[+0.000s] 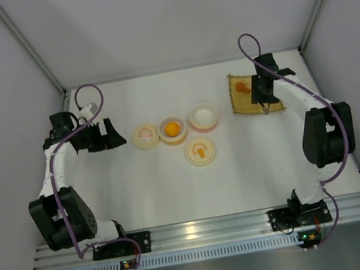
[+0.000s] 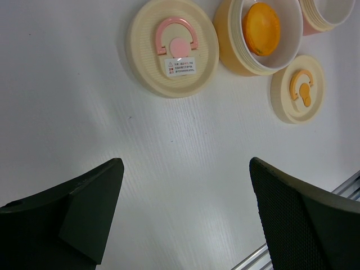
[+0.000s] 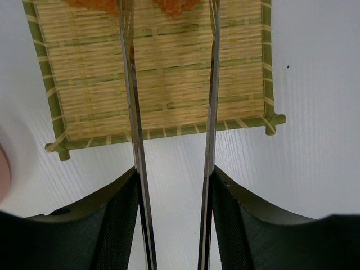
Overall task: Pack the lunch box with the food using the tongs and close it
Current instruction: Pick up the fake food from the plate.
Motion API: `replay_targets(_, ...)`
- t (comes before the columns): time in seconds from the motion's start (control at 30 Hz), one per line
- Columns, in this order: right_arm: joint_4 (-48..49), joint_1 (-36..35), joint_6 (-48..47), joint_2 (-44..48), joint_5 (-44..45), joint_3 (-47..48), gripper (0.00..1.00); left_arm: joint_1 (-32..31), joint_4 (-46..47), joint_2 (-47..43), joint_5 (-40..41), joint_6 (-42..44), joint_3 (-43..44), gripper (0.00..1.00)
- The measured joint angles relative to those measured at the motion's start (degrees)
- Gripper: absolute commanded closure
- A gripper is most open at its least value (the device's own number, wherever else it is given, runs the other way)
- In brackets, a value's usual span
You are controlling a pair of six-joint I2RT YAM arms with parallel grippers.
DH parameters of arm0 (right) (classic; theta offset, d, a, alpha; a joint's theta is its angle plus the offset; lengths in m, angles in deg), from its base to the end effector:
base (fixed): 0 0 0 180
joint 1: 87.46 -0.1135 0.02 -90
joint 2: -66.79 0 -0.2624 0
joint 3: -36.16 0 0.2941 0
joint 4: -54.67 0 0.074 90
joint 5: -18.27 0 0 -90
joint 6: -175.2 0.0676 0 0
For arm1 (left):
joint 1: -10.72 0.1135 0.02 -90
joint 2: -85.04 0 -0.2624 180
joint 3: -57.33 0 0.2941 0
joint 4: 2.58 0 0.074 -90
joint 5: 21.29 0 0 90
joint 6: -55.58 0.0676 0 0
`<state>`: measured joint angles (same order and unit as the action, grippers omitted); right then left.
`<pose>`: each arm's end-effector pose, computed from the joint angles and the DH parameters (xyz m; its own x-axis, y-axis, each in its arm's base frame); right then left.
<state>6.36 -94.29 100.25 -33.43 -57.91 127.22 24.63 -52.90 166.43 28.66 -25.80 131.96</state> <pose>0.4309 0.0353 0.2072 -0.8053 0.1575 -0.5716 0.2290 0.9719 -0.0549 0.3416 0.0398 0.2328 -0.7823 -0.0756 -0.6183 0.2758 0.8480 -0.4526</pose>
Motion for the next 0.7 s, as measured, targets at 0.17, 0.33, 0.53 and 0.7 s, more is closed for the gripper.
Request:
replay_targets(0.17, -0.2, 0.0, 0.0, -1.5, -0.5, 1.4, 0.52, 0.0, 0.1, 0.2, 0.1, 0.0, 0.0, 0.02)
replay_targets(0.33, -0.2, 0.4, -0.4, -2.8, -0.5, 2.9, 0.57, 0.0, 0.4, 0.3, 0.4, 0.0, 0.0, 0.02)
replay_targets(0.53, -0.2, 0.9, -0.5, -4.1, -1.1, 3.3, 0.61, 0.0, 0.5, 0.6, 0.5, 0.0, 0.0, 0.02)
replay_targets(0.7, -0.3, 1.5, -0.9, -5.4, -1.6, 3.4, 0.76, 0.0, 0.5, 0.6, 0.7, -0.2, 0.0, 0.02)
